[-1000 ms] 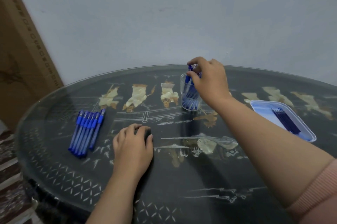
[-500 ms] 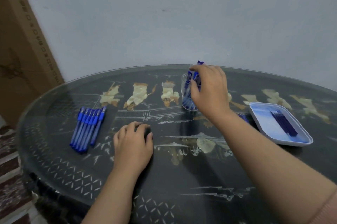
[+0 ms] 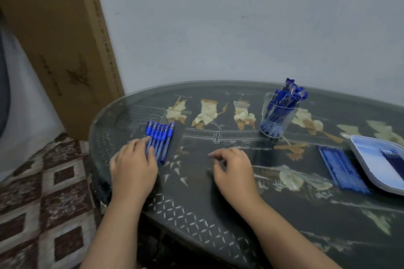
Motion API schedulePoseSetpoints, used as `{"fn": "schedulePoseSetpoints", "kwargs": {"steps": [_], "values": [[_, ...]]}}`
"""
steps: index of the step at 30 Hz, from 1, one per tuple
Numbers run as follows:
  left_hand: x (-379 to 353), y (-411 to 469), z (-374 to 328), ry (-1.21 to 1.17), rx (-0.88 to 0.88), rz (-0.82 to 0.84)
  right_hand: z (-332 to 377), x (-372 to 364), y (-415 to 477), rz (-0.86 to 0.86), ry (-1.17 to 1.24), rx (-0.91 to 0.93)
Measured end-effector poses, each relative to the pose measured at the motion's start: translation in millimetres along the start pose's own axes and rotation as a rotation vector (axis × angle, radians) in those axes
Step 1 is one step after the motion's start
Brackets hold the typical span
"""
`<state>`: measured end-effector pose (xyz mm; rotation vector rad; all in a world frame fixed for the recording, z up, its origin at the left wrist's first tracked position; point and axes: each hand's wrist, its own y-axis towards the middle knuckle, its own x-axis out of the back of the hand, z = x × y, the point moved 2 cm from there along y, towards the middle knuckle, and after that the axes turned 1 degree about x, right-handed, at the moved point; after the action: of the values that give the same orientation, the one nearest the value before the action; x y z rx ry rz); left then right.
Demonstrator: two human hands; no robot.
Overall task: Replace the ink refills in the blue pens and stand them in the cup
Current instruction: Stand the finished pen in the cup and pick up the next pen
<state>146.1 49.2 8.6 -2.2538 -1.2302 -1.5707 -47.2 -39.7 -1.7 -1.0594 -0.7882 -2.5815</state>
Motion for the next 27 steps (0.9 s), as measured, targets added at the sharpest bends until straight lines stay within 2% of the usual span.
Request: {"fn": "schedulePoseSetpoints", "kwargs": {"steps": [3, 6, 14, 27], "values": [[-1.3, 3.7, 17.4, 0.054, 0.032, 0.088, 24.3, -24.6, 19.1, 0.100, 0.017, -0.019], [-8.4, 3.4, 22.1, 0.102, 0.031, 0.158, 45.0, -49.4, 34.3, 0.106, 0.042, -0.081], [-11.8, 2.3, 26.3, 0.136, 0.024, 0.137, 72.9, -92.8, 50.4, 0.031, -0.126, -0.188], [-12.0, 2.8, 27.1, 0.099, 0.027, 0.153, 71.7, -80.2, 53.5, 0.027, -0.039, -0.380]]}}
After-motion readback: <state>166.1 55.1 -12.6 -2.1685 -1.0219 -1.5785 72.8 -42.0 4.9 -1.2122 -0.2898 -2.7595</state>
